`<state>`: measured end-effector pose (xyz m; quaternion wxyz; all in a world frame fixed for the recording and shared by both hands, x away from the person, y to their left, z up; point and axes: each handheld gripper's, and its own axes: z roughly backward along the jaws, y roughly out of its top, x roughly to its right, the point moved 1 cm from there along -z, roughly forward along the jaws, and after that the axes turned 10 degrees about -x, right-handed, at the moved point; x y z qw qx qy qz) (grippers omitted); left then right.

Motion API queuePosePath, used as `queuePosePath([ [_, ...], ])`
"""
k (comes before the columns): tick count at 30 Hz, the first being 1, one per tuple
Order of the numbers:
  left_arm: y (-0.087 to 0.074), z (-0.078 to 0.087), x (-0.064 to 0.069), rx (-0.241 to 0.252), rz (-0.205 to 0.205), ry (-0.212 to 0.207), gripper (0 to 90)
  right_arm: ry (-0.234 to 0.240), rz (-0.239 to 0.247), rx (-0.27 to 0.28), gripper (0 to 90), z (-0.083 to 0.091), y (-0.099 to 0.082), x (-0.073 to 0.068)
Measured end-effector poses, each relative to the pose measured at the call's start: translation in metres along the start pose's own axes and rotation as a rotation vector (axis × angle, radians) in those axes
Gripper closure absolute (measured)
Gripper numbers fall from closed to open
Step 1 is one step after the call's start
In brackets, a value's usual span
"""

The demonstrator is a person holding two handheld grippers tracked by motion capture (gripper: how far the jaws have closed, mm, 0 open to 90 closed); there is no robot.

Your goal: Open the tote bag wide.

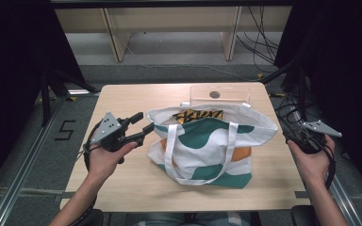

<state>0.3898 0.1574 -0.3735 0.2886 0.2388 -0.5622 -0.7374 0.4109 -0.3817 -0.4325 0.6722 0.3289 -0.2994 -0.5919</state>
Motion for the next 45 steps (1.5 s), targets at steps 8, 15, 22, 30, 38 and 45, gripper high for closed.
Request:
queuePosePath([
  [8,0.017,-0.026,0.02,-0.056,-0.055,-0.122,42.6,0.0,0.001,-0.017,55.1,-0.002,-0.003,-0.002],
  [15,0.041,-0.05,0.04,-0.152,-0.149,-0.203,44.3,0.002,0.019,-0.016,54.8,-0.005,-0.002,-0.002],
  [22,0.066,-0.079,0.055,-0.237,-0.244,-0.261,45.3,-0.001,0.048,-0.023,54.7,-0.002,-0.002,0.003],
  [30,0.073,-0.111,0.061,-0.317,-0.275,-0.304,50.3,-0.001,-0.008,-0.015,54.3,0.001,-0.007,0.005],
  [38,0.071,-0.128,0.064,-0.39,-0.343,-0.331,56.4,-0.008,-0.018,-0.024,54.1,0.005,-0.012,0.007],
  [45,0.074,-0.129,0.068,-0.437,-0.337,-0.295,82.2,-0.006,0.025,-0.031,53.9,0.006,-0.012,0.012],
])
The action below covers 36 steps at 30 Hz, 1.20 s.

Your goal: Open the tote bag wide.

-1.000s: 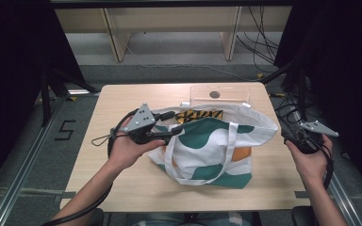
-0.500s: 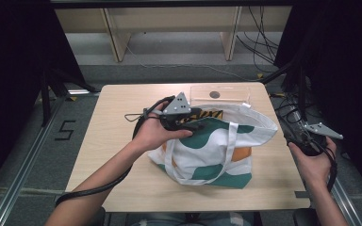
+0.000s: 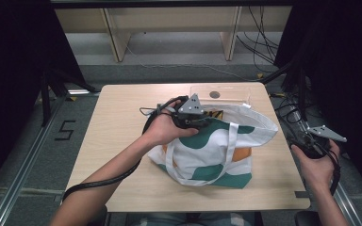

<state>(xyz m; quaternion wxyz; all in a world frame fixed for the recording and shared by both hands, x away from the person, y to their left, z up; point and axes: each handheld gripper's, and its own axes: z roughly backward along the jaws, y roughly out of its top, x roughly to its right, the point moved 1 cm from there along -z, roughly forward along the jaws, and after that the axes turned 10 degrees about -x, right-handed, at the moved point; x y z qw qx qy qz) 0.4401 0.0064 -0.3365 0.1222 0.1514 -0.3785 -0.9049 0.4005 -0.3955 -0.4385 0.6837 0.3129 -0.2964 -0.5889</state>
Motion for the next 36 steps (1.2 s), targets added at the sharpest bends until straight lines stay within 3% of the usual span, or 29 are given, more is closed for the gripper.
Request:
queuePosePath([
  [1,0.001,0.002,0.001,-0.011,-0.014,0.007,83.6,0.004,-0.039,-0.004,53.9,0.0,-0.001,-0.003],
  [3,0.003,0.006,0.005,-0.016,-0.014,0.006,85.0,-0.001,-0.045,-0.004,53.9,-0.001,-0.001,-0.003],
  [4,0.004,0.009,0.006,-0.021,-0.027,0.004,85.2,0.002,0.0,0.001,53.8,-0.003,0.0,0.001],
  [7,0.006,0.012,0.013,-0.017,-0.019,-0.007,85.5,0.012,-0.008,-0.009,53.8,-0.003,0.0,-0.001],
  [8,0.006,0.014,0.014,-0.028,-0.036,-0.011,85.6,0.013,-0.006,-0.011,53.8,-0.003,0.001,-0.001],
  [11,0.007,0.015,0.017,-0.022,-0.022,-0.028,85.6,0.012,-0.002,-0.006,53.8,-0.004,0.002,-0.001],
  [12,0.006,0.015,0.019,-0.017,-0.012,-0.038,85.7,0.005,-0.038,0.004,53.8,-0.004,0.002,-0.004],
  [13,0.005,0.015,0.023,-0.023,-0.004,-0.046,85.7,0.015,-0.044,0.005,53.8,-0.004,0.002,-0.004],
  [17,0.001,0.014,0.028,-0.032,0.006,-0.071,85.7,0.014,-0.003,-0.004,53.7,-0.007,0.003,-0.002],
  [18,-0.001,0.014,0.03,-0.029,0.019,-0.075,85.6,0.018,-0.036,-0.011,53.7,-0.006,0.002,-0.005],
  [27,-0.007,0.016,0.04,-0.033,0.003,-0.089,85.3,0.024,0.005,-0.007,53.7,-0.008,0.003,-0.003],
  [29,-0.009,0.016,0.043,-0.034,-0.014,-0.094,85.3,0.023,-0.044,-0.021,53.7,-0.007,0.002,-0.007],
  [30,-0.009,0.016,0.043,-0.034,-0.014,-0.094,85.2,0.025,-0.001,-0.012,53.7,-0.009,0.002,-0.003],
  [31,-0.011,0.014,0.047,-0.038,-0.029,-0.102,85.2,0.023,-0.01,-0.021,53.7,-0.008,0.002,-0.004],
  [32,-0.012,0.013,0.049,-0.04,-0.023,-0.108,85.2,0.027,-0.022,-0.021,53.7,-0.008,0.002,-0.005],
  [33,-0.013,0.013,0.051,-0.04,-0.013,-0.116,85.1,0.023,-0.004,0.003,53.6,-0.01,0.002,-0.004],
  [35,-0.013,0.012,0.051,-0.04,-0.014,-0.122,85.2,0.024,-0.045,-0.025,53.6,-0.009,0.001,-0.008],
  [36,-0.015,0.01,0.052,-0.036,-0.003,-0.126,85.2,0.023,-0.041,-0.024,53.6,-0.009,0.002,-0.008],
])
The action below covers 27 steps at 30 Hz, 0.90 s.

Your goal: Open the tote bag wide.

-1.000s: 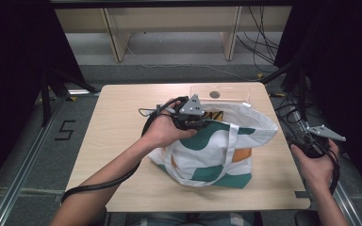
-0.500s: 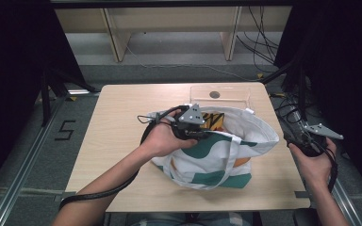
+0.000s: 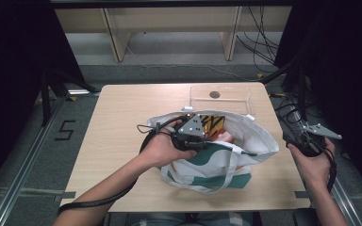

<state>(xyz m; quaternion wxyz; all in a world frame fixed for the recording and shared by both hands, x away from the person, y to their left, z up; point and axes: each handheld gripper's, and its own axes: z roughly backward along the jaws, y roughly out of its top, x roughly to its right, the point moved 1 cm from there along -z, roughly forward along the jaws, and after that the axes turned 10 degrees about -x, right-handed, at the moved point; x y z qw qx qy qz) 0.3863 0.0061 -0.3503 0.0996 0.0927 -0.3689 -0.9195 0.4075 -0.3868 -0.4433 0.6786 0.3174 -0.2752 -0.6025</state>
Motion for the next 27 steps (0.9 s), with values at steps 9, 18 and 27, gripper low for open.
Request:
queuePosePath([
  [9,-0.005,-0.004,0.008,-0.011,-0.016,-0.008,85.4,-0.004,0.006,0.005,53.6,0.0,0.0,0.001],
  [18,-0.008,-0.012,0.014,-0.057,-0.046,-0.038,85.3,-0.003,0.008,0.002,53.5,0.0,0.0,0.002],
  [27,-0.017,-0.029,0.02,-0.097,-0.054,-0.05,85.3,0.0,0.047,0.011,53.3,-0.002,0.001,0.005],
])
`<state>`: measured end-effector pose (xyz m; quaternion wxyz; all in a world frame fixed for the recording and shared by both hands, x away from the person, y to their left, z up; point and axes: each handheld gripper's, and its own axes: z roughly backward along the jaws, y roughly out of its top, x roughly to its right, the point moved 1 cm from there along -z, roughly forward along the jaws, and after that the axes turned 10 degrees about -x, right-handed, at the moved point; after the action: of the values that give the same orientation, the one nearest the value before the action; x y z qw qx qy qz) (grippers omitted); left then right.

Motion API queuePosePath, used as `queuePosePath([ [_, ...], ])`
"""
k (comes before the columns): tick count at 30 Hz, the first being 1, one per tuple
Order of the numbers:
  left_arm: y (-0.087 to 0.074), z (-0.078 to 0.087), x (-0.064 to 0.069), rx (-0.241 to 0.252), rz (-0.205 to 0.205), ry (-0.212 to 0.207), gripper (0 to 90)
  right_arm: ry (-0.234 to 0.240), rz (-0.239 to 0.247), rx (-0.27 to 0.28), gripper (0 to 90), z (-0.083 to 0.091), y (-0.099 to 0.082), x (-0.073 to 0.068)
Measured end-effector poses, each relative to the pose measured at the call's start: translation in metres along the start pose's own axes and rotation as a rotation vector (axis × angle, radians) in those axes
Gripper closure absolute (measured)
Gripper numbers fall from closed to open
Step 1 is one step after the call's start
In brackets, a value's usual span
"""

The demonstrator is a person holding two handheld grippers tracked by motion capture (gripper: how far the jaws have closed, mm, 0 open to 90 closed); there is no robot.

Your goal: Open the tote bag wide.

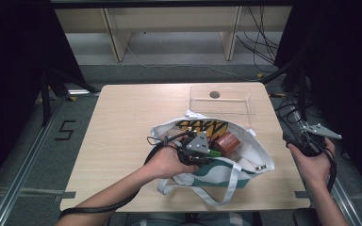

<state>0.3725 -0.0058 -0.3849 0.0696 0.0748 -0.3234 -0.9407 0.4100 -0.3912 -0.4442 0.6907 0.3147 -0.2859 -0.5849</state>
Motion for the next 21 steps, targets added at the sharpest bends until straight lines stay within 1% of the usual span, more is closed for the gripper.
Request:
queuePosePath([
  [2,-0.001,-0.001,0.0,-0.004,0.004,-0.002,85.4,0.002,0.001,-0.007,53.4,0.0,0.0,0.0],
  [4,-0.006,-0.009,-0.001,-0.025,0.013,-0.003,85.5,-0.002,0.002,-0.008,53.4,0.001,0.0,0.0],
  [6,-0.01,-0.017,-0.002,-0.035,0.025,-0.003,85.5,-0.005,-0.039,-0.006,53.4,0.002,-0.001,-0.002],
  [7,-0.01,-0.017,-0.002,-0.035,0.025,-0.003,85.5,-0.004,-0.04,-0.007,53.3,0.002,-0.001,-0.002],
  [8,-0.016,-0.026,-0.003,-0.054,0.037,-0.007,85.5,-0.004,-0.037,-0.007,53.3,0.002,-0.001,-0.002],
  [9,-0.018,-0.028,-0.005,-0.057,0.034,-0.003,85.5,-0.003,-0.037,-0.007,53.2,0.002,-0.001,-0.002],
  [11,-0.023,-0.035,-0.007,-0.07,0.047,0.006,85.3,-0.004,-0.041,-0.01,53.2,0.002,-0.001,-0.002],
  [13,-0.028,-0.041,-0.008,-0.082,0.062,0.008,85.3,0.001,-0.04,-0.012,53.3,0.002,-0.001,-0.002],
  [14,-0.028,-0.041,-0.008,-0.082,0.062,0.008,85.3,0.001,-0.004,-0.002,53.2,0.0,-0.001,0.001],
  [15,-0.031,-0.045,-0.008,-0.09,0.059,0.018,85.3,0.006,-0.01,-0.013,53.2,0.001,-0.001,0.0],
  [16,-0.033,-0.049,-0.008,-0.098,0.058,0.024,85.3,0.006,0.0,-0.012,53.2,0.001,-0.001,0.001],
  [18,-0.036,-0.055,-0.005,-0.098,0.07,0.028,85.4,0.006,0.002,-0.011,53.2,0.001,-0.001,0.001],
  [19,-0.038,-0.058,-0.005,-0.114,0.073,0.02,85.4,0.006,0.002,-0.012,53.2,0.001,-0.001,0.001],
  [21,-0.041,-0.063,-0.005,-0.14,0.053,0.023,85.5,0.002,0.001,-0.007,53.2,0.001,-0.001,0.001],
])
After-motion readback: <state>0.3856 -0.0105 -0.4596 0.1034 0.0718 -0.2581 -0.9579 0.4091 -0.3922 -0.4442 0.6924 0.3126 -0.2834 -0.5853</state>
